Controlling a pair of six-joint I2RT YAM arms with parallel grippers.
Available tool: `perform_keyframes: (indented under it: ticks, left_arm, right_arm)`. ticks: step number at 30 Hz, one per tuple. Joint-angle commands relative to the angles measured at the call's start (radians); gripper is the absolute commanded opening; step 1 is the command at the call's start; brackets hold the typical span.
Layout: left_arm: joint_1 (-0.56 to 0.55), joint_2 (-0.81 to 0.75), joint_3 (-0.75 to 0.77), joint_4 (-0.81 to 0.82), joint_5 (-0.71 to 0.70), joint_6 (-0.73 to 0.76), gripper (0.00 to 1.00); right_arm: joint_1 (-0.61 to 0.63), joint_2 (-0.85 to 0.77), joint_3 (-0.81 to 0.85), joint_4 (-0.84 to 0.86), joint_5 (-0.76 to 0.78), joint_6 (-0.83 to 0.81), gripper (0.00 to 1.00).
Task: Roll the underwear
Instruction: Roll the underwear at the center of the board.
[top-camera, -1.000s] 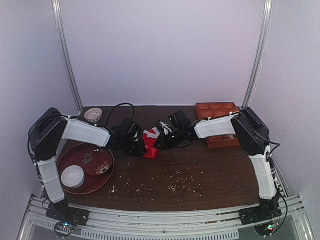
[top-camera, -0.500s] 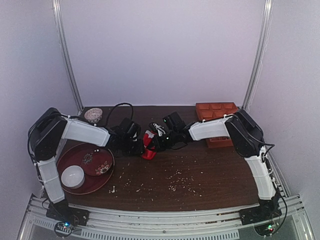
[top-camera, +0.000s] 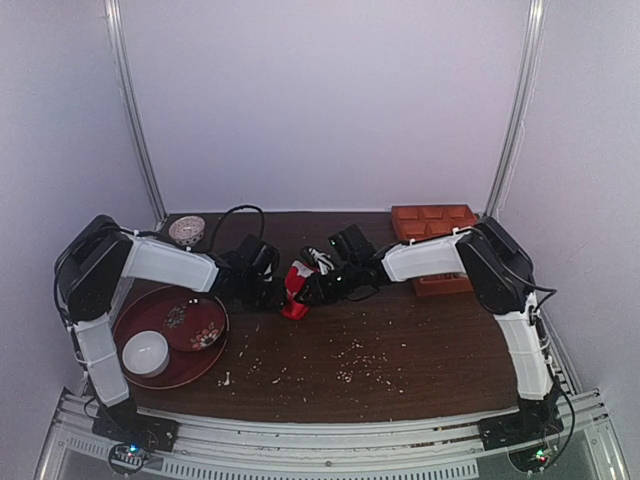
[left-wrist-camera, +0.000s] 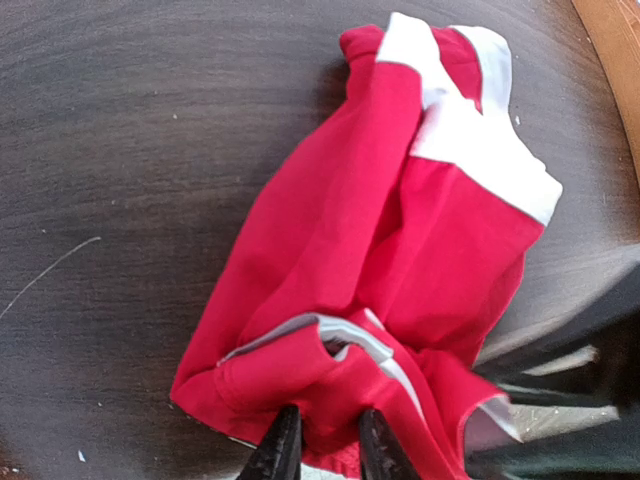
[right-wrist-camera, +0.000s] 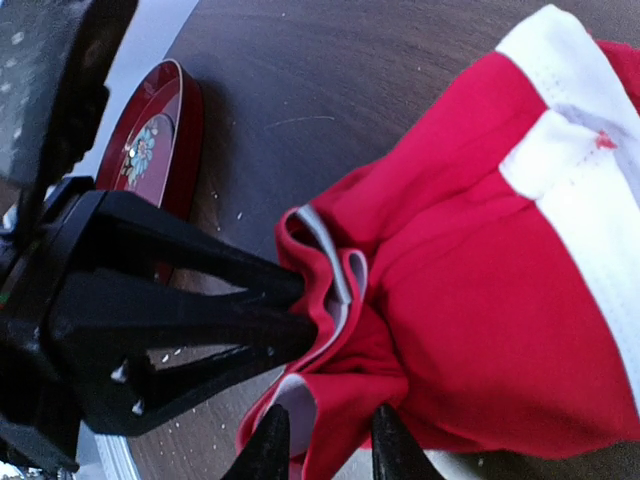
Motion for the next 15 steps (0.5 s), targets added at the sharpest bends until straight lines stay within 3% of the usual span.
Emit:
perform_keyframes:
  ticks: [1,10,15]
  left_arm:
    - [-0.002,-0.012,-0.001,0.016,0.015,-0.012,0.22]
    - [-0.003,-0.007,0.013,0.008,0.025,-0.020,0.22]
    - [-0.002,-0.004,0.030,-0.008,0.044,-0.026,0.22]
  right_arm:
    - [0.006,-0.141,-0.076,-0.025,0.025,-0.085,0.29]
    - [0.016,-0.306,-0.244,0.012,0.121,-0.200,0.28]
    - [0.075,-0.395,-0.497,0.329,0.252,-0.358,0.27]
